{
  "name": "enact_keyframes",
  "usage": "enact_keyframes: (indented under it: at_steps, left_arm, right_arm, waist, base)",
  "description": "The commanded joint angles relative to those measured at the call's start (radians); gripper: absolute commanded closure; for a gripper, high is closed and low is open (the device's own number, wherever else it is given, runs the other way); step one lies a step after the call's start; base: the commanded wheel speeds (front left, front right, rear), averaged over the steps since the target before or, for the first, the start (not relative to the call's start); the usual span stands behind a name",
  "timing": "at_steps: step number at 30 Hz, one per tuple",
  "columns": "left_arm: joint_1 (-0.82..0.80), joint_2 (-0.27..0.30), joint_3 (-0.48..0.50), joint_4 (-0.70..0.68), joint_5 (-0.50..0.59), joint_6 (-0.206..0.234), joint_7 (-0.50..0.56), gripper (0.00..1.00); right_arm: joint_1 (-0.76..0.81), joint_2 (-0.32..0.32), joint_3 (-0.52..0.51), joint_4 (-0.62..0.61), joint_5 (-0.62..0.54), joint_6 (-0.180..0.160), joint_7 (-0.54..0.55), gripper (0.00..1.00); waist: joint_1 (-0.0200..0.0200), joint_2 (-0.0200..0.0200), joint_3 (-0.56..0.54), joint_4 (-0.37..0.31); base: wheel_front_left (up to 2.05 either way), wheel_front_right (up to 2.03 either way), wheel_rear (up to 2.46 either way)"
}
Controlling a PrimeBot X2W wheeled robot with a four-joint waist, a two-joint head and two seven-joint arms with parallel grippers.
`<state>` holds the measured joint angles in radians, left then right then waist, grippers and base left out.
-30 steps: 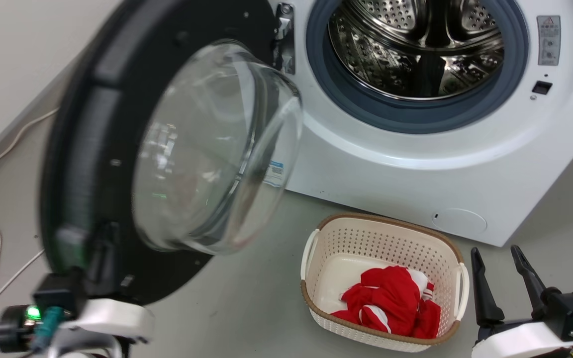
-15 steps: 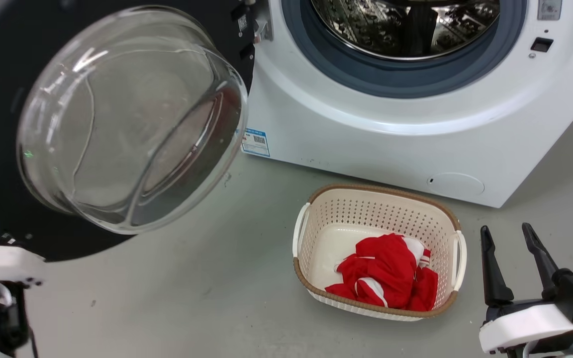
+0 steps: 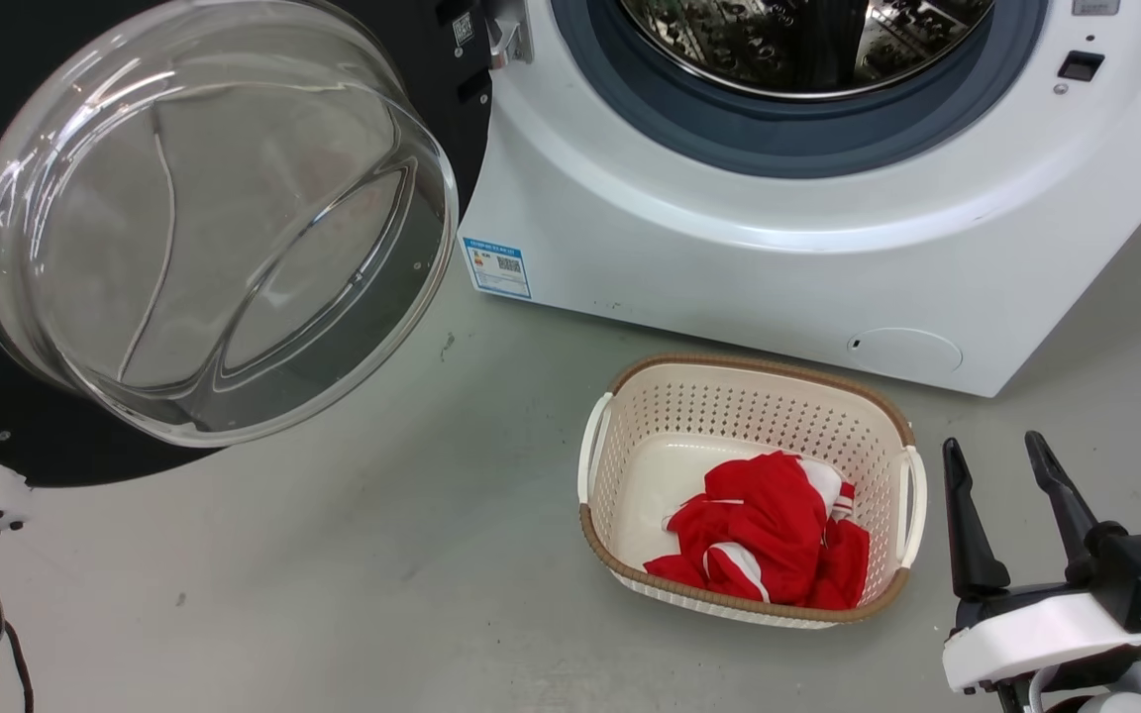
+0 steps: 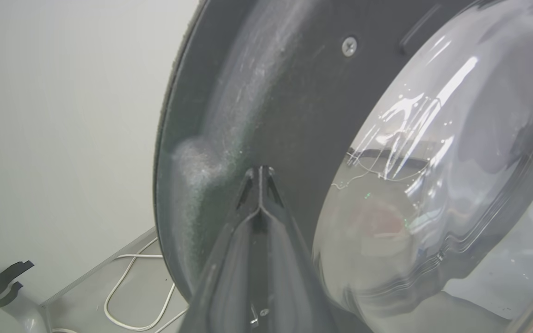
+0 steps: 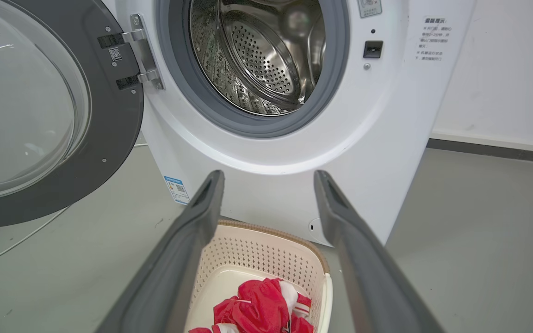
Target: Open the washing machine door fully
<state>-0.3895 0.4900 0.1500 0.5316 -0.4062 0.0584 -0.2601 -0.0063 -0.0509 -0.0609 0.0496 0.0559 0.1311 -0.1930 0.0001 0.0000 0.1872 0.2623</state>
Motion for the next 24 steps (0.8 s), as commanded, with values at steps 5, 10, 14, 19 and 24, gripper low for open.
enact_keyframes:
  at_steps: [5, 10, 14, 19, 24]
  left_arm:
    - [0.090, -0.046, 0.050, -0.082, 0.037, 0.011, -0.007, 1.00]
    - [0.214, -0.118, 0.061, -0.198, 0.070, 0.000, -0.007, 1.00]
    - [0.306, -0.181, 0.040, -0.285, 0.092, 0.002, -0.006, 0.69]
    - [0.392, -0.245, 0.001, -0.371, 0.116, 0.009, -0.006, 0.00]
    - [0.434, -0.291, -0.042, -0.446, 0.136, 0.005, -0.006, 0.00]
  right_arm:
    - [0.012, 0.001, 0.004, 0.030, 0.017, -0.001, -0.016, 0.00]
    - [0.038, 0.001, 0.004, 0.048, 0.035, -0.001, -0.028, 0.00]
    - [0.058, 0.001, 0.016, 0.057, 0.050, -0.001, -0.036, 0.00]
    - [0.074, 0.001, 0.030, 0.061, 0.057, -0.001, -0.040, 0.00]
    - [0.069, 0.001, 0.042, 0.056, 0.055, -0.001, -0.044, 0.00]
  waist:
    - [-0.0001, 0.0000, -0.056, -0.009]
    - [-0.0001, 0.0000, -0.116, -0.006]
    - [-0.0001, 0.0000, -0.156, -0.008]
    - [-0.0001, 0.0000, -0.188, -0.019]
    - [-0.0001, 0.0000, -0.198, -0.041]
  base:
    - [0.00, 0.00, 0.00]
    - [0.00, 0.00, 0.00]
    - [0.00, 0.00, 0.00]
    - [0.00, 0.00, 0.00]
    - [0.00, 0.00, 0.00]
